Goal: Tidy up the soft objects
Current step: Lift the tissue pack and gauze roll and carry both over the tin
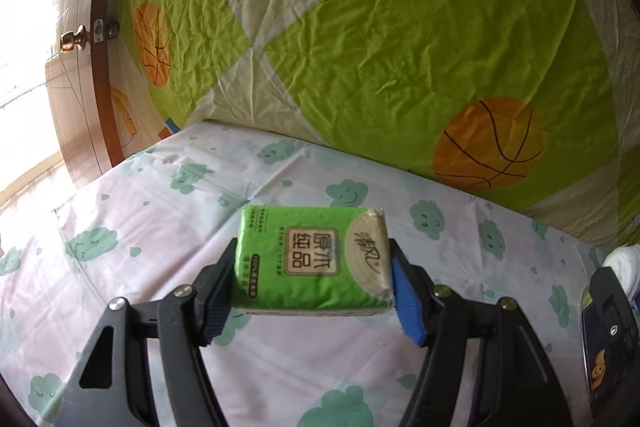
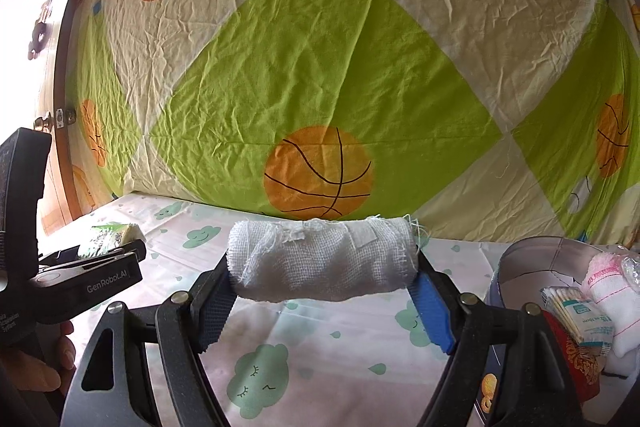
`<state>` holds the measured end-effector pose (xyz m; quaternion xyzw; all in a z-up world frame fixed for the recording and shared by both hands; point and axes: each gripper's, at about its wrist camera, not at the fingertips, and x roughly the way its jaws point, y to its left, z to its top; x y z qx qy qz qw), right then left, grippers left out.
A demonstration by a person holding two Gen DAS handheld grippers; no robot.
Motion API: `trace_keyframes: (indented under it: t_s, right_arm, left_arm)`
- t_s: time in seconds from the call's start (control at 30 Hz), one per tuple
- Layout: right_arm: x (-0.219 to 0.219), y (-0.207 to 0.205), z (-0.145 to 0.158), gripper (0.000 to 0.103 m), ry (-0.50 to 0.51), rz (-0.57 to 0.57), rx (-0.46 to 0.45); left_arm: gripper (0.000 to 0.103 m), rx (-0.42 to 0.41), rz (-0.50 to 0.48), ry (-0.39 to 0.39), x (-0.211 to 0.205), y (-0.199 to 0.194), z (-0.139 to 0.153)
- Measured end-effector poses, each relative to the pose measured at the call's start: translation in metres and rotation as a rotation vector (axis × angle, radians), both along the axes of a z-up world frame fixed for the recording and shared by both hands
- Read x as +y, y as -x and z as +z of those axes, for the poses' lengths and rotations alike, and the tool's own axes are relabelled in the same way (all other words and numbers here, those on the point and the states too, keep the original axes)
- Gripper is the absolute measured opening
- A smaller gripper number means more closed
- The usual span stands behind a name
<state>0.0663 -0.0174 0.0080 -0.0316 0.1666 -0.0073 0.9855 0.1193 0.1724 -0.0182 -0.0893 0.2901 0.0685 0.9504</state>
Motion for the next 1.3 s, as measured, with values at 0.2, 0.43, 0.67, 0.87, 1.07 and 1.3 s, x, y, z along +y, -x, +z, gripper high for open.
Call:
trace_keyframes:
  t_s: [0.2, 0.43, 0.67, 0.87, 1.07, 1.3]
  right_arm:
    - [-0.003, 0.011, 0.000, 0.080, -0.001, -0.010, -0.005]
    - [-0.008, 0.022, 0.000, 0.080, -0.009, -0.027, -0.007]
    - [-0.011, 0.031, 0.000, 0.080, -0.004, -0.034, -0.008]
    - [-0.013, 0.035, 0.000, 0.080, -0.003, -0.036, -0.007]
    - [-0.015, 0.042, 0.001, 0.080, -0.002, -0.039, -0.006]
    - [-0.017, 0.046, 0.001, 0.081, -0.001, -0.038, -0.005]
  left_arm:
    - [0.068, -0.018, 0.001, -0.026, -0.006, 0.011, 0.003]
    - [0.068, -0.036, -0.006, -0.050, -0.013, 0.021, 0.004]
    - [0.068, -0.049, -0.009, -0.058, -0.017, 0.027, 0.005]
    - [0.068, -0.059, -0.015, -0.053, -0.021, 0.034, 0.005]
    - [0.068, -0.070, -0.021, -0.045, -0.025, 0.043, 0.007]
    - [0.068, -0.088, -0.035, -0.052, -0.033, 0.052, 0.009]
